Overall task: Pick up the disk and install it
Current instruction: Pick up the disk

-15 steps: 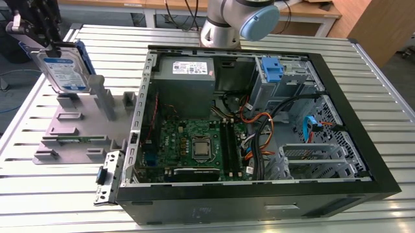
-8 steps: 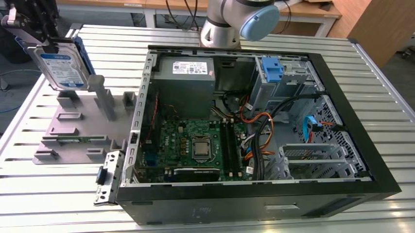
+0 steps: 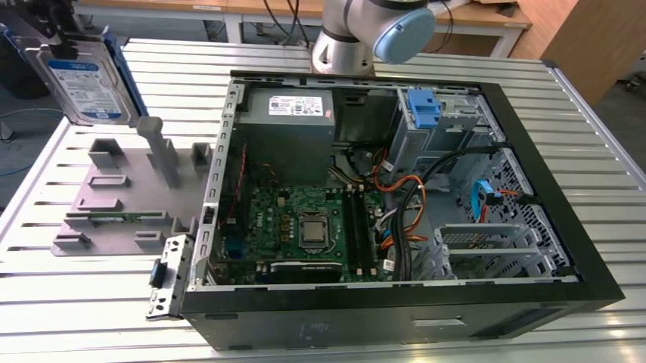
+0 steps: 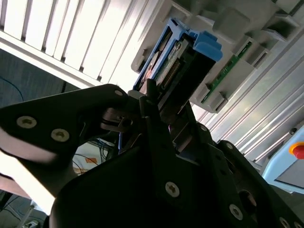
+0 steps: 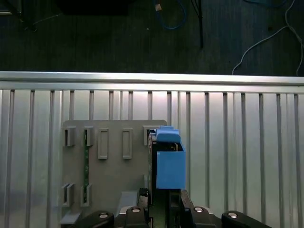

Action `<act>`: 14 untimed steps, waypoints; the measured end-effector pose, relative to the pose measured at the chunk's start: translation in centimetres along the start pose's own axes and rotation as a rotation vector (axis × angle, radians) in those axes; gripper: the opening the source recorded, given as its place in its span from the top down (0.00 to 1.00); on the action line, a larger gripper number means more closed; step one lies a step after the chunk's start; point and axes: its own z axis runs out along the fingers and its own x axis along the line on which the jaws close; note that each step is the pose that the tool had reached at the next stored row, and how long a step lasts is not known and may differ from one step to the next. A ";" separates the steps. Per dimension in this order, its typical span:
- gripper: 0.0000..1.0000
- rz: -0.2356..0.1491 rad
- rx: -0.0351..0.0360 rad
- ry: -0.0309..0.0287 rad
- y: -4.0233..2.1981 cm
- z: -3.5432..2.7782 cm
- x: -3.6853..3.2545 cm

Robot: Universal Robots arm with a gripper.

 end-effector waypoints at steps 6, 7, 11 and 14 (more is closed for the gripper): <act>0.65 0.000 -0.0001 0.0000 0.11 -2.72 -0.16; 0.65 0.000 0.0000 0.0000 0.12 -3.16 -0.19; 0.65 0.000 -0.0001 0.0001 0.19 -4.96 -0.30; 0.65 0.000 -0.0001 0.0001 0.24 -6.33 -0.38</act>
